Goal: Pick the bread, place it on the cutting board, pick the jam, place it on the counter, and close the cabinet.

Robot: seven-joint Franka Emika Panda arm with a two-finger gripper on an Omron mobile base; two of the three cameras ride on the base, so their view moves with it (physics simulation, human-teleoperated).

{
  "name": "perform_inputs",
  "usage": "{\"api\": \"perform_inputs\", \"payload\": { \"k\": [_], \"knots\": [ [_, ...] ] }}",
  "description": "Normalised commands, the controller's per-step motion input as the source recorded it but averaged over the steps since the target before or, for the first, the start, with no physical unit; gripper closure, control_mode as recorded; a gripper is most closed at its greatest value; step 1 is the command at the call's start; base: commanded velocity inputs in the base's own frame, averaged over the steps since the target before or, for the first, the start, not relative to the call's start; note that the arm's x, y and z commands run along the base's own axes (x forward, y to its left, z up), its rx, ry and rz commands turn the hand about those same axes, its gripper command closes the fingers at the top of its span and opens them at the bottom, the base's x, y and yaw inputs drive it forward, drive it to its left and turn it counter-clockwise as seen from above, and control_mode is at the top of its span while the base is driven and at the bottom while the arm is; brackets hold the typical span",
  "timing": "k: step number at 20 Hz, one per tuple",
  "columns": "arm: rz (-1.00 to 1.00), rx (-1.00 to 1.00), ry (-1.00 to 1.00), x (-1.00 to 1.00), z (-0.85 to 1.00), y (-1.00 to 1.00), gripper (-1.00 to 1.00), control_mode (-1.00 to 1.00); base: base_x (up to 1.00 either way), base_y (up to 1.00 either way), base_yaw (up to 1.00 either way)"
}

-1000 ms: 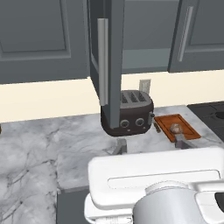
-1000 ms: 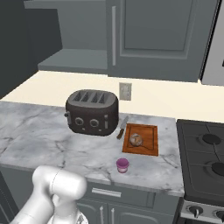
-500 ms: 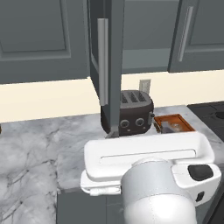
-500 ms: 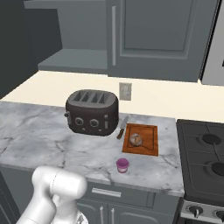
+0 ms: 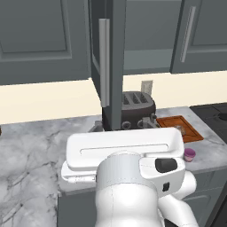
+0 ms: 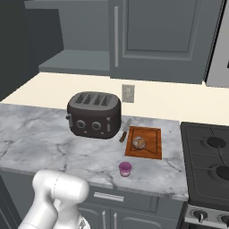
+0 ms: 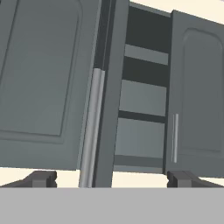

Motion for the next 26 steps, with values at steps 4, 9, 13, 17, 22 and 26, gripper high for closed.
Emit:
{"api": "perform_inputs", "payload": {
  "k": [4,9,13,17,22,26],
  "knots": [
    [-0.08,0.00,-0.01,0.29,-0.04,0.15,-1.00,-1.00,0.00,0.00,0.00],
    [-0.09,0.00,-0.01,0.29,-0.03,0.00,-1.00,-1.00,0.00,0.00,0.00],
    [-0.09,0.00,-0.03,0.24,-0.07,0.00,-1.00,-1.00,0.00,0.00,0.00],
    [-0.13,0.00,-0.06,0.09,-0.10,0.01,-1.00,-1.00,0.00,0.00,0.00],
    [-0.13,0.00,-0.07,0.13,-0.06,0.02,-1.00,-1.00,0.00,0.00,0.00],
    [-0.11,0.00,-0.04,0.21,0.00,0.01,-1.00,-1.00,0.00,0.00,0.00]
  ]
}}
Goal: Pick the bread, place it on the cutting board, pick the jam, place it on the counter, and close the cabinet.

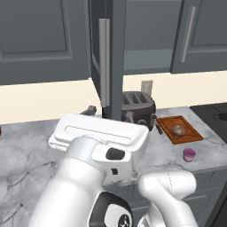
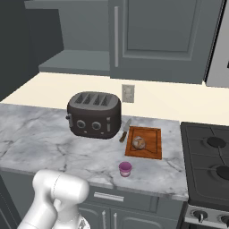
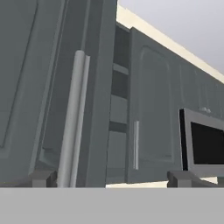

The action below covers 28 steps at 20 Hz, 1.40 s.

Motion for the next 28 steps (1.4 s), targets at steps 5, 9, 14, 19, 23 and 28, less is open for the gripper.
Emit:
{"api": "perform_inputs", "payload": {
  "k": [5,9,14,19,23,28],
  "knots": [
    [-0.11,0.00,-0.04,0.23,0.00,0.08,-1.00,-1.00,0.00,0.00,0.00],
    [-0.11,0.00,-0.03,0.27,0.00,0.11,-1.00,-1.00,0.00,0.00,0.00],
    [-0.10,0.00,-0.01,0.29,0.00,0.05,-1.00,-1.00,0.00,0.00,0.00],
    [-0.08,0.00,0.00,0.16,-0.01,0.04,-1.00,-1.00,0.00,0.00,0.00],
    [-0.05,0.00,0.00,0.14,0.00,0.00,-1.00,-1.00,0.00,0.00,0.00],
    [-0.05,0.00,0.00,0.14,0.00,0.00,-1.00,-1.00,0.00,0.00,0.00]
  ]
}}
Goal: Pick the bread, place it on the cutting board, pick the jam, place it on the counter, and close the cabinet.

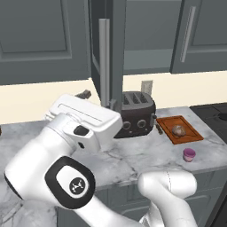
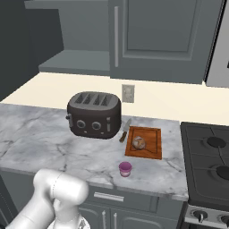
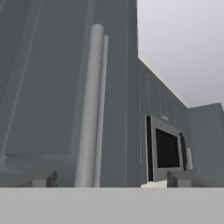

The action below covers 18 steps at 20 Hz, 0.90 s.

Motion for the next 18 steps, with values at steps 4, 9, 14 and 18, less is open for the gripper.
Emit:
{"api": "perform_inputs", "payload": {
  "k": [4,9,14,18],
  "knots": [
    [-0.06,0.00,-0.01,0.16,0.00,0.01,-1.00,-1.00,0.00,0.00,0.00],
    [-0.07,0.00,0.00,0.11,0.00,0.03,-1.00,-1.00,0.00,0.00,0.00],
    [-0.07,0.00,-0.02,0.11,0.00,0.04,-1.00,-1.00,0.00,0.00,0.00],
    [-0.07,0.00,0.00,0.17,0.00,0.09,-1.00,-1.00,0.00,0.00,0.00]
  ]
}}
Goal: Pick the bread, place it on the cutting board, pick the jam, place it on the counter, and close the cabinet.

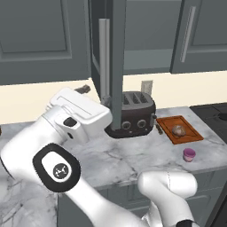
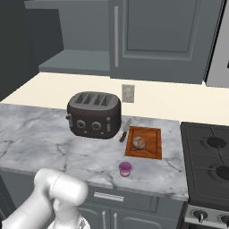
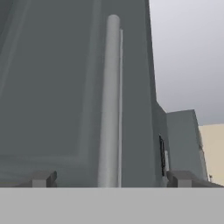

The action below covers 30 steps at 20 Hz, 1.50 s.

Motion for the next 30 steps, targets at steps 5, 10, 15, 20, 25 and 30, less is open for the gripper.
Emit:
{"api": "perform_inputs", "payload": {
  "k": [5,10,15,20,25,30],
  "knots": [
    [-0.04,0.00,0.00,0.15,0.00,0.01,-1.00,-1.00,0.00,0.00,0.00],
    [-0.03,0.00,0.00,0.08,0.00,0.00,-1.00,-1.00,0.00,0.00,0.00],
    [0.00,0.00,0.00,0.00,0.00,0.00,-1.00,-1.00,0.00,0.00,0.00],
    [0.00,0.00,0.00,0.00,0.00,-0.15,-1.00,-1.00,0.00,0.00,0.00],
    [0.00,0.00,0.00,0.00,0.00,-0.30,-1.00,-1.00,0.00,0.00,0.00],
    [0.00,0.00,0.00,0.00,-0.01,-0.32,-1.00,-1.00,0.00,0.00,0.00]
  ]
}}
